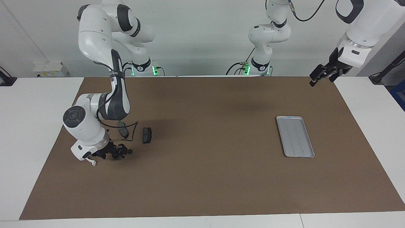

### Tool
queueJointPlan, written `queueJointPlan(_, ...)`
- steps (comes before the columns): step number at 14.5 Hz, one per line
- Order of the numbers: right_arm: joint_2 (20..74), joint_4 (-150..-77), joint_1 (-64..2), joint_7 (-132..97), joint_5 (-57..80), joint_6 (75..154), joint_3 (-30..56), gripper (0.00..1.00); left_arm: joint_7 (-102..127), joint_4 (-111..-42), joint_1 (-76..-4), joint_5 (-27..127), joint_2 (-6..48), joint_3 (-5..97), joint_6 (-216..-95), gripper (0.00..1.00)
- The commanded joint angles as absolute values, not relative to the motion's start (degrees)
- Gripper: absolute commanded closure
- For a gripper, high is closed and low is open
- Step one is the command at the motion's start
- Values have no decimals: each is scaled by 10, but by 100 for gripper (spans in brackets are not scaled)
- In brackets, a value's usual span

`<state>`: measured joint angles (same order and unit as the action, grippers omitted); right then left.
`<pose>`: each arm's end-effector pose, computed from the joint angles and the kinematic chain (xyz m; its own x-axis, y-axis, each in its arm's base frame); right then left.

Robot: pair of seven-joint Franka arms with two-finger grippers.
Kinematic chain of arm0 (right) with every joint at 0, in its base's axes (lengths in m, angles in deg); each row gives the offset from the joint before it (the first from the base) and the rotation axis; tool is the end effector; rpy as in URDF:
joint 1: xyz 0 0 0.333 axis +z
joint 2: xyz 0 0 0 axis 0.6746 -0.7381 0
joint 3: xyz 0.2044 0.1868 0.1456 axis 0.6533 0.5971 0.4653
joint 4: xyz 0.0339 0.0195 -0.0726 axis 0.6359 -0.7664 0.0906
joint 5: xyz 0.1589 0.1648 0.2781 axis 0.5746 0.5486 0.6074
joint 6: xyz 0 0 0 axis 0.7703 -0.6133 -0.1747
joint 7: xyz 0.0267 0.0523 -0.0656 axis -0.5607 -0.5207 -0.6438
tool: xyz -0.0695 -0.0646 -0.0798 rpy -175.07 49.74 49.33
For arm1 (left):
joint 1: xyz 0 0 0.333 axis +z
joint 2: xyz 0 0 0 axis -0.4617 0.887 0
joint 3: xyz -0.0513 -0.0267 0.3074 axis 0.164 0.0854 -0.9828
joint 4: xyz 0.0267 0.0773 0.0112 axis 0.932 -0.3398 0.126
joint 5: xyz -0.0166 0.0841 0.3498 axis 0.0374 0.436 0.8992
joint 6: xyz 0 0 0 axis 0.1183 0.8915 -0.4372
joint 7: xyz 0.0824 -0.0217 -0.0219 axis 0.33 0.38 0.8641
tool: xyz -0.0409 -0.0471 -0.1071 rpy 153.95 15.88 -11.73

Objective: Pick bearing gear from pile to tray
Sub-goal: 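Grasp one small black bearing with the right gripper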

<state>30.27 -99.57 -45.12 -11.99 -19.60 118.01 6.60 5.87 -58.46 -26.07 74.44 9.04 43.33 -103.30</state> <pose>0.6623 -0.0242 0.3141 0.9997 0.0185 -0.0187 0.0184 -0.9998 -0.0027 0.5037 0.0065 0.6033 0.9823 0.1754 -0.0657 0.1764 -0.9843 0.0107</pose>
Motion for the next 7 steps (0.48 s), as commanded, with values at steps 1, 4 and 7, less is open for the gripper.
queueJointPlan(1,326,-1043,-460,-137,-199,1212,70,7,63,-600,-255,734,77,437,-1041,0)
queueJointPlan(4,326,-1049,-465,-153,-199,1215,70,7,62,-606,-256,734,73,437,-1044,0)
queueJointPlan(7,326,-1054,-468,-156,-199,1218,70,8,62,-611,-256,734,71,437,-1046,0)
